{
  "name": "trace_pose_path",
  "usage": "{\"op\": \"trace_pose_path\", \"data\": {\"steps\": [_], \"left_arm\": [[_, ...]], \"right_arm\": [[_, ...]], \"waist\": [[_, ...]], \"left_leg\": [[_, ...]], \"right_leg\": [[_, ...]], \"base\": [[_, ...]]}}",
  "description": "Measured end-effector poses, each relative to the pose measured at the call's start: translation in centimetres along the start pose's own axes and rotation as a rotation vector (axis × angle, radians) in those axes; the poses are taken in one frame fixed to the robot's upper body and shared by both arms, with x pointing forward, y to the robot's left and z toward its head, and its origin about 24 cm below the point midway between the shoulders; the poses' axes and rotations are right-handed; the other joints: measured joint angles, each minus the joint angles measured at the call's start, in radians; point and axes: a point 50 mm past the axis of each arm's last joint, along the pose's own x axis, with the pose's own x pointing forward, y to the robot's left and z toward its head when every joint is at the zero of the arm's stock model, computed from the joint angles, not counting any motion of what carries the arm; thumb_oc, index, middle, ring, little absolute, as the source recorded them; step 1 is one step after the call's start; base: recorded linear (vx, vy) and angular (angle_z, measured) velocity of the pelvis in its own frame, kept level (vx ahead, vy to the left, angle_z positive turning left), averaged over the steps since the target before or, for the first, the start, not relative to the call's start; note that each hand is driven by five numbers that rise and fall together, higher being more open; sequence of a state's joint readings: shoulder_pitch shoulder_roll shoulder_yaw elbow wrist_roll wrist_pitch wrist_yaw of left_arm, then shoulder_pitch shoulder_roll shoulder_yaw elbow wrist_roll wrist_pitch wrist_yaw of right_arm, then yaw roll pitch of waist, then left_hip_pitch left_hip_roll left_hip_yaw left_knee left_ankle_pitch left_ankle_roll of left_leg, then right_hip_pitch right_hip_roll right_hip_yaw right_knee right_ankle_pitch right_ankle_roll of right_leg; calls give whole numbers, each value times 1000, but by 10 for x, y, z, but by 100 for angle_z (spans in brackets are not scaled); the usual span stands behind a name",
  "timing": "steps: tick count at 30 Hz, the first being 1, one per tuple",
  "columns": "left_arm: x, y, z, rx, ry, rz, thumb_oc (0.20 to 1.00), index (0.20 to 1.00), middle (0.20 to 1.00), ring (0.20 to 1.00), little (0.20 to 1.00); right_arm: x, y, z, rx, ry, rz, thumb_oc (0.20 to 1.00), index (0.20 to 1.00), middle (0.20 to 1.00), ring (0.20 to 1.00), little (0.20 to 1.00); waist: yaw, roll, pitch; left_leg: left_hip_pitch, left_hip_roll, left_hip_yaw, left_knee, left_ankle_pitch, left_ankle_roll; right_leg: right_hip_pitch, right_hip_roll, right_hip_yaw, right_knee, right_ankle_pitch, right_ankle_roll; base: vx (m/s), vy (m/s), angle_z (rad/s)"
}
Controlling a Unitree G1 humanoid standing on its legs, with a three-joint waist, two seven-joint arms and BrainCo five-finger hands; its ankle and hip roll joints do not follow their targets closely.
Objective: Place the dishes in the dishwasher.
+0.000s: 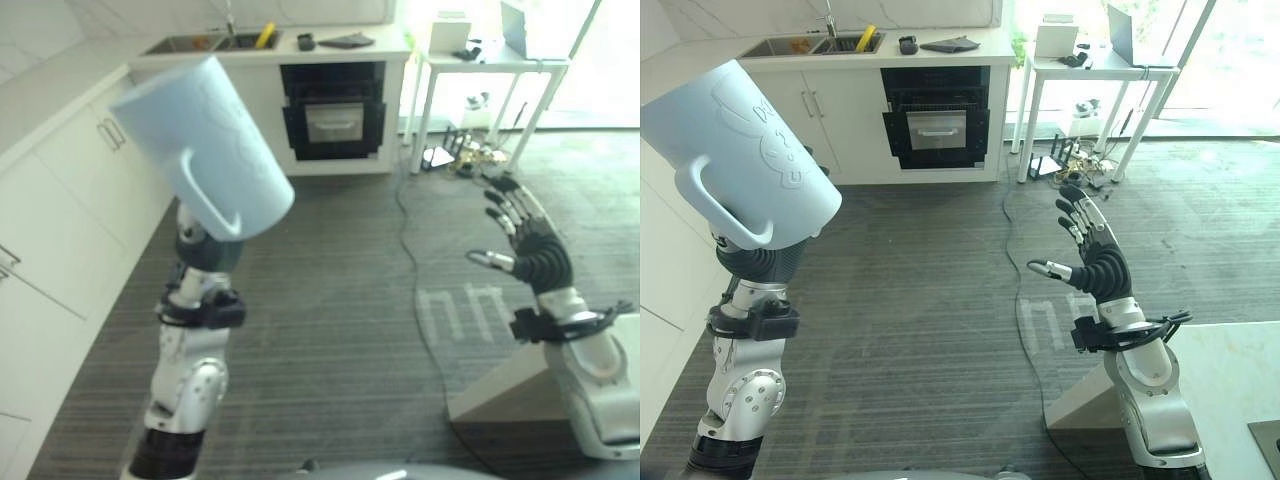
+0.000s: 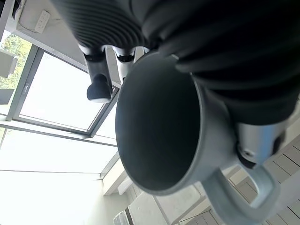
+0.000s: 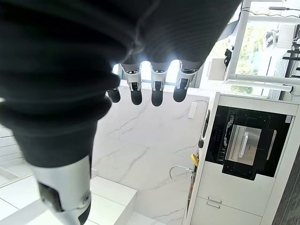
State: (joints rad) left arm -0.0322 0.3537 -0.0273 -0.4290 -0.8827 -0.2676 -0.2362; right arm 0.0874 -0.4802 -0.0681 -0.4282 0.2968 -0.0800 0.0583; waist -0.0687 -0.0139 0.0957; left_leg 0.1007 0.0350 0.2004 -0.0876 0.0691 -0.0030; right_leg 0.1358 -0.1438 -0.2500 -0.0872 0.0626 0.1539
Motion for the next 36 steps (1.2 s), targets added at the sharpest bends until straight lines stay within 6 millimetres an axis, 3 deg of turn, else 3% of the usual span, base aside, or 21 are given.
{"op": "trace_pose_path", "data": {"steps": [5,17,27,33,36], "left_arm": [[-17,14,8,173,-6,123,200,200,200,200,200],[-19,17,5,173,-1,157,200,200,200,200,200],[-22,18,4,167,11,148,200,200,200,200,200],[-56,14,-7,133,100,204,200,200,200,200,200],[-55,15,-3,153,77,200,200,200,200,200,200]], "right_arm": [[-13,0,-19,84,87,-69,1000,1000,1000,1000,1000],[-13,3,-25,99,108,-93,1000,1000,1000,1000,1000],[-18,3,-28,98,132,-108,1000,1000,1000,1000,1000],[-33,-1,-30,61,178,-129,1000,1000,1000,1000,1000],[-27,0,-26,55,152,-130,1000,1000,1000,1000,1000]], "waist": [[-6,0,-1],[-6,29,-9],[-10,34,-9],[26,58,-11],[48,60,-10]], "left_leg": [[3,1,5,0,1,0],[2,18,4,0,10,-14],[-3,19,2,0,11,-16],[-24,19,-31,-6,7,-21],[-30,18,-37,0,15,-18]], "right_leg": [[0,4,23,0,-2,-3],[-1,21,24,0,-2,-5],[-4,23,25,0,-4,-7],[-2,22,-12,0,-16,-10],[-8,24,-16,0,-15,-11]], "base": [[-3,-24,-3],[-24,-49,0],[14,-55,1],[14,-12,14],[-16,68,10]]}}
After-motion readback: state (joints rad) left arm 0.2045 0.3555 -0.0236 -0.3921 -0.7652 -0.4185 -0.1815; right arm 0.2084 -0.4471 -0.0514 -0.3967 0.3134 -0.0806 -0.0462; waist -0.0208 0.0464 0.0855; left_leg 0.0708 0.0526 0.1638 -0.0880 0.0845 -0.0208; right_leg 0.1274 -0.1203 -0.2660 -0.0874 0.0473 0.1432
